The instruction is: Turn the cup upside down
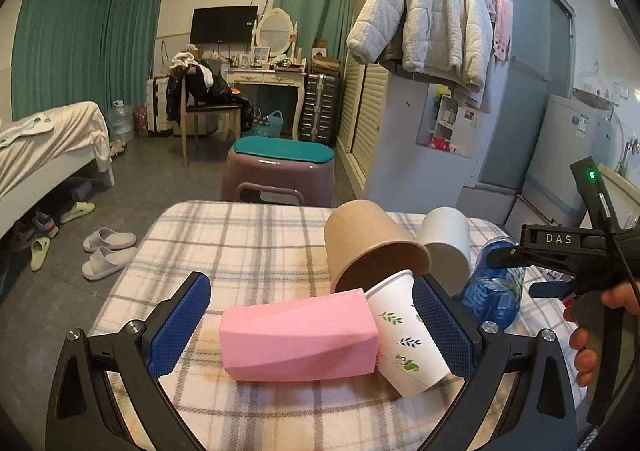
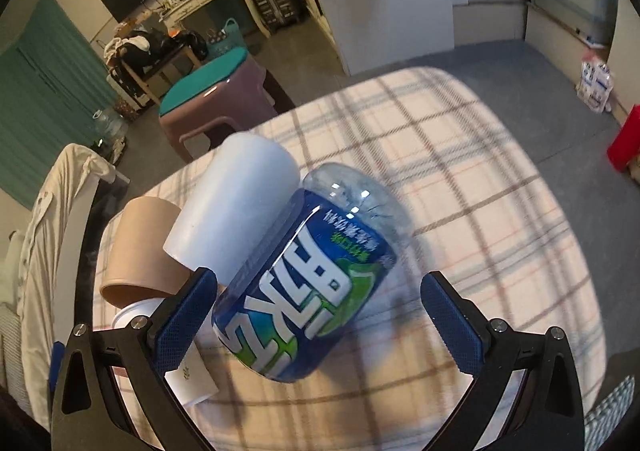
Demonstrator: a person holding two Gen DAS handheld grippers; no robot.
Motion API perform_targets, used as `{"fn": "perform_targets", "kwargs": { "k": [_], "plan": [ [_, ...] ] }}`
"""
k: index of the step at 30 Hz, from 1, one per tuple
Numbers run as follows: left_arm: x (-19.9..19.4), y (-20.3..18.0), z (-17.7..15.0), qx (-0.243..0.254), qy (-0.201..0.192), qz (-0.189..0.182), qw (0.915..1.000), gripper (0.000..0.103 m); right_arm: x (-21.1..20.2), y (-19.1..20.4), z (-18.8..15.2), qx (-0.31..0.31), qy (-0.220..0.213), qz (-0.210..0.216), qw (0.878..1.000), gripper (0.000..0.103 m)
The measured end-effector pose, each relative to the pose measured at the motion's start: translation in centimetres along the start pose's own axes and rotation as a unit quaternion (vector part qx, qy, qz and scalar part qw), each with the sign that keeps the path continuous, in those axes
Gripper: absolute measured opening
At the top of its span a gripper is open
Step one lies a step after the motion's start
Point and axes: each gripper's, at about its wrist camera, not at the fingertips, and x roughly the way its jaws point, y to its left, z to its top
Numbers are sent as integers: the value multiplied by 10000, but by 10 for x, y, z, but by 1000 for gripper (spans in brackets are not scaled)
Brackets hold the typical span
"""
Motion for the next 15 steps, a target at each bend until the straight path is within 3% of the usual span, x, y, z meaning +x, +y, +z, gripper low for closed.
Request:
{"fn": "perform_targets", "kwargs": {
  "k": [5,10,15],
  "plan": [
    [5,7,-3,-103,82,-63,9999,103,17,0,-3,115,273,252,9992,96],
    [2,10,-4,-102,60,-2,9999,103,26,1,-7,146,467,646,9967,77],
    [-7,8,-2,-79,46,61,9999,103,12,4,-17,-116,344,705,9969,75]
  ]
}}
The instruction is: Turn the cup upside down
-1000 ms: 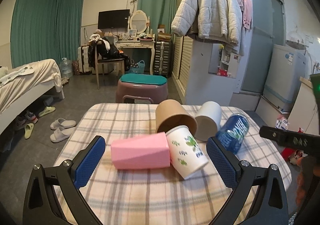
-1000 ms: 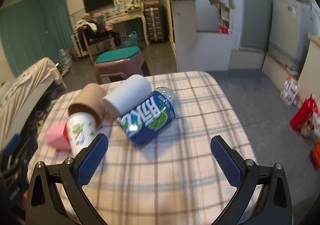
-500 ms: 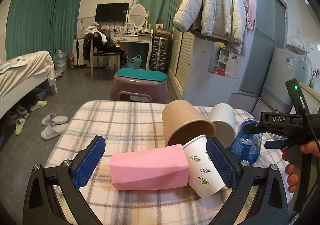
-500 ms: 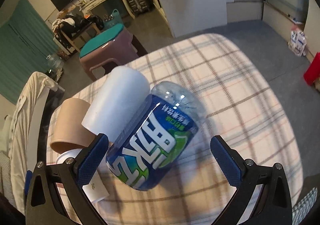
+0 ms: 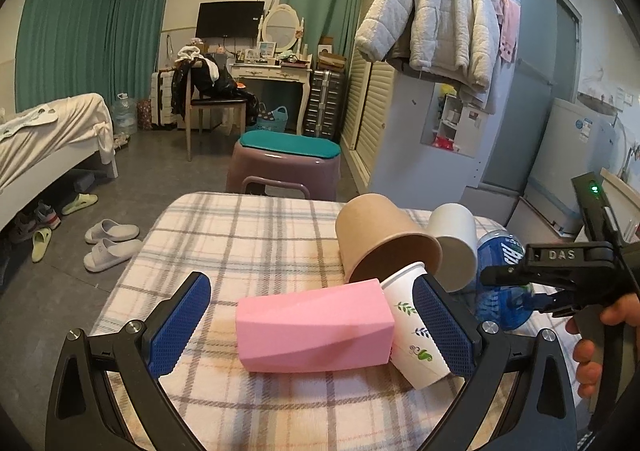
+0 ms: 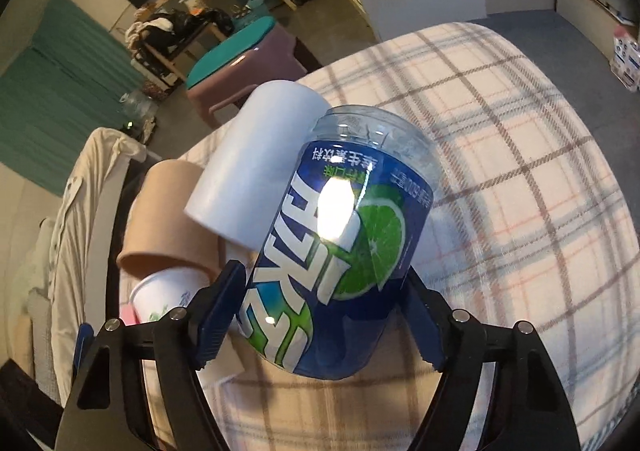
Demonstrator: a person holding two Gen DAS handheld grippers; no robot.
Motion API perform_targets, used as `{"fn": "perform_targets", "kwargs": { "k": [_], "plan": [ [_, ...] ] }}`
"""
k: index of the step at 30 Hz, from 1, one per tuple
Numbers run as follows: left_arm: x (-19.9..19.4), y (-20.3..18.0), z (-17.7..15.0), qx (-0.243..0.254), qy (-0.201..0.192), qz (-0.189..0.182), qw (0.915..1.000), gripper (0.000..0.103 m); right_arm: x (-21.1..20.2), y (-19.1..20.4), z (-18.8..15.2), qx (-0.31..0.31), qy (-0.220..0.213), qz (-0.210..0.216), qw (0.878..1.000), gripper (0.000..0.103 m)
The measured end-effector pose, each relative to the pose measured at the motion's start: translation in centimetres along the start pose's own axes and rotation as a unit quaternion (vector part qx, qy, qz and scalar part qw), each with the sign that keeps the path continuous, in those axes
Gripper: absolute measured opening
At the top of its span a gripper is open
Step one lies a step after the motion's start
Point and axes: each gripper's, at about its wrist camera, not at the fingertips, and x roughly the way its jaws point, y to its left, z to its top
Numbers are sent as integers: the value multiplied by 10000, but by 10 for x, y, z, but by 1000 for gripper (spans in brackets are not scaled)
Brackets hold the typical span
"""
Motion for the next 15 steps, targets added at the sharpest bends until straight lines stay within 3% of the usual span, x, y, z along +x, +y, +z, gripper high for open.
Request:
{"fn": "perform_targets", "kwargs": {
  "k": [7,15],
  "plan": [
    [-27,-12,-1,163,-99,62,9998,103,-34,5,-43,-646,5,-24,9979,74],
    [-44,-35,-14,233,146,-52,9996,103,-58,4,-94,-1618,181,-293,9862,74]
  ]
}}
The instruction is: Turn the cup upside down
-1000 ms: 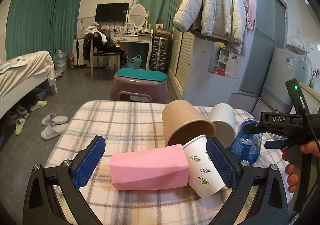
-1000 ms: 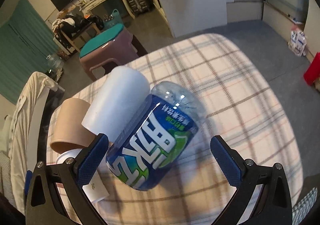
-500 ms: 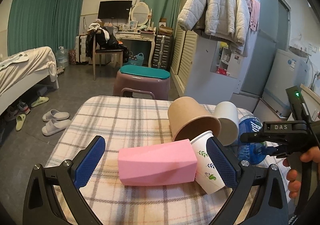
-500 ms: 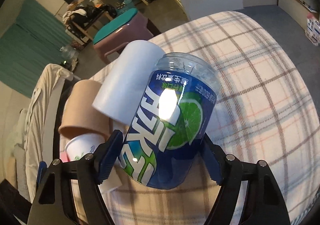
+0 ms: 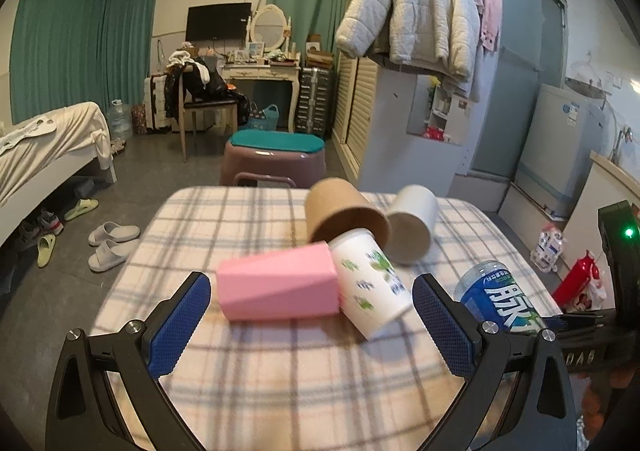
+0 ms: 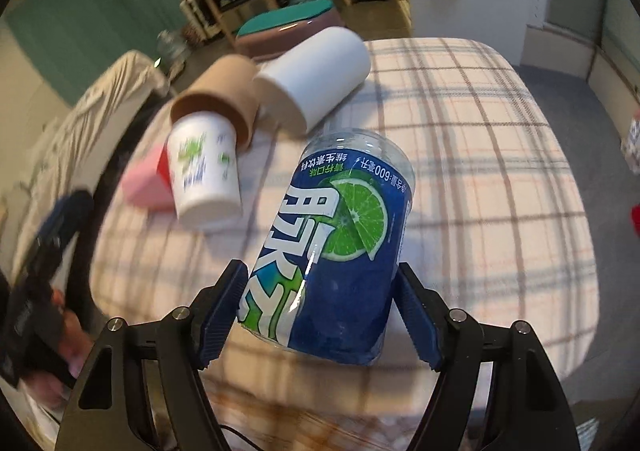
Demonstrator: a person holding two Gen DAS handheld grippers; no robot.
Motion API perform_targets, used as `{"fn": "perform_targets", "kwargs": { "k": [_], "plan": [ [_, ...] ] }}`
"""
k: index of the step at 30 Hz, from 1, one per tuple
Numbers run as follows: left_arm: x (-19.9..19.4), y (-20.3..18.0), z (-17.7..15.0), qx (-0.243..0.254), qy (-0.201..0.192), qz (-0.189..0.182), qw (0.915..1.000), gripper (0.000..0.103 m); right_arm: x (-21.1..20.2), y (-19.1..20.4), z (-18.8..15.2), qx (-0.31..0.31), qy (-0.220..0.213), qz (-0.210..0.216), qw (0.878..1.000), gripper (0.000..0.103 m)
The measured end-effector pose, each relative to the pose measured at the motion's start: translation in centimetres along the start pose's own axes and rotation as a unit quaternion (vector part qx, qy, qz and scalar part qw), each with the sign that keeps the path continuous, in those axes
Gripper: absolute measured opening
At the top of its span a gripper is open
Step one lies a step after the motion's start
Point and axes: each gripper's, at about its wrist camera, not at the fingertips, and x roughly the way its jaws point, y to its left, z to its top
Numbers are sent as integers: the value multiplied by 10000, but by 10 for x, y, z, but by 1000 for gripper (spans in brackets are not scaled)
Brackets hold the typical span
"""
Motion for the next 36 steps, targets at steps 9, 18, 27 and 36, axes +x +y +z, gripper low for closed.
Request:
{"fn": "perform_targets", "kwargs": {
  "k": [9,18,27,36],
  "plan": [
    [-5,-21,-7,98,300,4,9995,103,-6,0,-9,-239,-136,-146,9995,80],
    [-12,-54,10,452,345,55,9984,103,-75,-23,-13,-347,-1192,-165,9921,93],
    [30,-140,21,1140,1234,-244,9855,103,-99,-84,-18,-5,-1554,-1009,9827,93],
    [79,-182,21,1313,1892,-471,9720,102,-76,-116,-4,190,-1544,-967,9831,93]
  ]
}}
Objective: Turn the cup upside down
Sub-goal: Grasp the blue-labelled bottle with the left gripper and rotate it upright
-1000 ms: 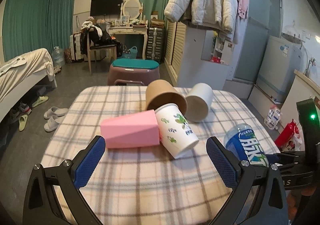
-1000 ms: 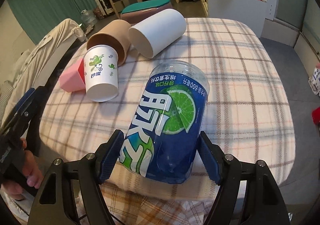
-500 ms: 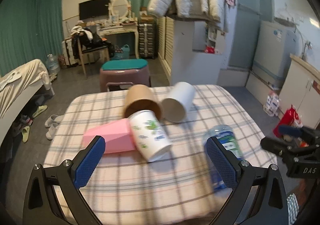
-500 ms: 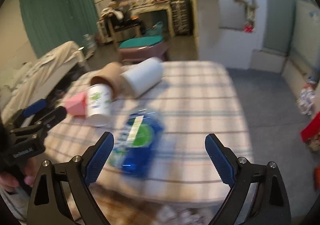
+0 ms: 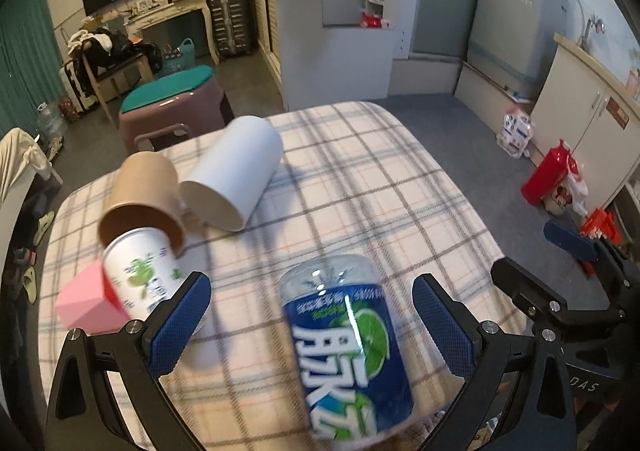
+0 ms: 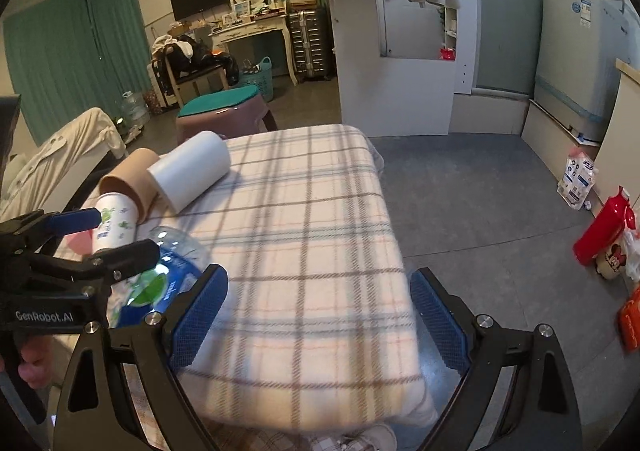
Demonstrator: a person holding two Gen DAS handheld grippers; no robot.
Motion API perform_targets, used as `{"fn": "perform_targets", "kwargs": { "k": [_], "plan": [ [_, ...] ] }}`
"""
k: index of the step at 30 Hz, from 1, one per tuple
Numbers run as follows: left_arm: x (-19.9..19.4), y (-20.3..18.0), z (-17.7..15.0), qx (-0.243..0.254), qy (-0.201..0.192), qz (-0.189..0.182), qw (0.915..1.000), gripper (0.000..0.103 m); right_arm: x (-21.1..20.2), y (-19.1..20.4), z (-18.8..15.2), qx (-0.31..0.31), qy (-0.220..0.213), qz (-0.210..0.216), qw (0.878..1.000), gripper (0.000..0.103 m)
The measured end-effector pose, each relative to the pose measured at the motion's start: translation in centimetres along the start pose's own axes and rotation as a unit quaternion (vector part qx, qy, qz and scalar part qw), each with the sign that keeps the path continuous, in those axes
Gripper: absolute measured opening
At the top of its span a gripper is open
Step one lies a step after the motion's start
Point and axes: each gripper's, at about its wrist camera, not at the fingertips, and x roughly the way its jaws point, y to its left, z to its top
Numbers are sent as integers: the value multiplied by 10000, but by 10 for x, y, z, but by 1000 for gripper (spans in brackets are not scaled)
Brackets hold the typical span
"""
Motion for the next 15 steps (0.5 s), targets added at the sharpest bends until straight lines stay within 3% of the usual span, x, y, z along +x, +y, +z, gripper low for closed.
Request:
{"fn": "perform_targets", "kwargs": {
  "k": [9,13,15],
  "plan": [
    [37,-1,1,47,473,-70,9988,98,22,-8,3,-4,-36,-39,10000,93],
    [41,3,1,-11,620,-35,9981,97,16,-12,4,98,-313,-110,9994,93],
    [40,4,1,-37,667,-113,9977,90,11,-12,6,76,-465,-200,9987,93]
  ]
}}
